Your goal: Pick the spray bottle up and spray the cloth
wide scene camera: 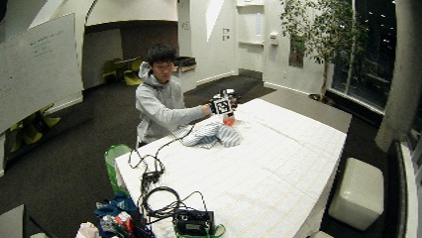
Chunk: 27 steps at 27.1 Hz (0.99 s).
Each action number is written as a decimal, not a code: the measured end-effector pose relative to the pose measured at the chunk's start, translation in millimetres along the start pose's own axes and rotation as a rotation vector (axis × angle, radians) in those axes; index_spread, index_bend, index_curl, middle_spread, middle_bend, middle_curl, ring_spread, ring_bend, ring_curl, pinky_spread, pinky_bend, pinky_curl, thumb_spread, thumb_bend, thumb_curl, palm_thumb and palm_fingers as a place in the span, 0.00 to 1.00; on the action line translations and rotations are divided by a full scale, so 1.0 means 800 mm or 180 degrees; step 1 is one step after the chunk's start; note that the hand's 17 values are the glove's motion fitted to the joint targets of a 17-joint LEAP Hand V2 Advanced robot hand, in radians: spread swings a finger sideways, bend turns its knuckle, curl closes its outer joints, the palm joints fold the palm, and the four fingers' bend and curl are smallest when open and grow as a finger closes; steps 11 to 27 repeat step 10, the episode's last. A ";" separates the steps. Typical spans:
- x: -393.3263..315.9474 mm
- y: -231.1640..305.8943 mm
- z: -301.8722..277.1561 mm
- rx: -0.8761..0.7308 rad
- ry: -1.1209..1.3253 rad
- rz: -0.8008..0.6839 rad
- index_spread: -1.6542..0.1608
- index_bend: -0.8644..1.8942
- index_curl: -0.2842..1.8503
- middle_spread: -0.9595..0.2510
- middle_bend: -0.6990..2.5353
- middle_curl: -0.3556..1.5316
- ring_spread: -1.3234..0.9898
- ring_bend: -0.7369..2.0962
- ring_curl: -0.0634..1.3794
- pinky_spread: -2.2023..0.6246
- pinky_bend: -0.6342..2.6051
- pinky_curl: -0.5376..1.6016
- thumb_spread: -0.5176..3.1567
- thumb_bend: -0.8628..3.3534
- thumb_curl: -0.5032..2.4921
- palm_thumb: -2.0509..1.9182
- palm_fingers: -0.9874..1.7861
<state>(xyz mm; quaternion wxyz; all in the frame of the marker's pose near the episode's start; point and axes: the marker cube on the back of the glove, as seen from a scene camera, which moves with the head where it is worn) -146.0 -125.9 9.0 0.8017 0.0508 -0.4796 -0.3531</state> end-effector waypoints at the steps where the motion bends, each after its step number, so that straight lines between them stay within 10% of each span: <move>1: 0.001 0.003 -0.003 0.0025 0.0029 0.0005 0.69 0.34 0.24 0.76 0.28 0.38 0.55 0.38 0.28 0.82 0.38 0.44 0.32 0.19 0.36 0.73 0.41; 27: -0.003 0.057 -0.014 -0.0180 0.0303 -0.0088 0.69 0.35 0.23 0.77 0.29 0.38 0.55 0.38 0.27 0.83 0.37 0.43 0.33 0.20 0.34 0.73 0.41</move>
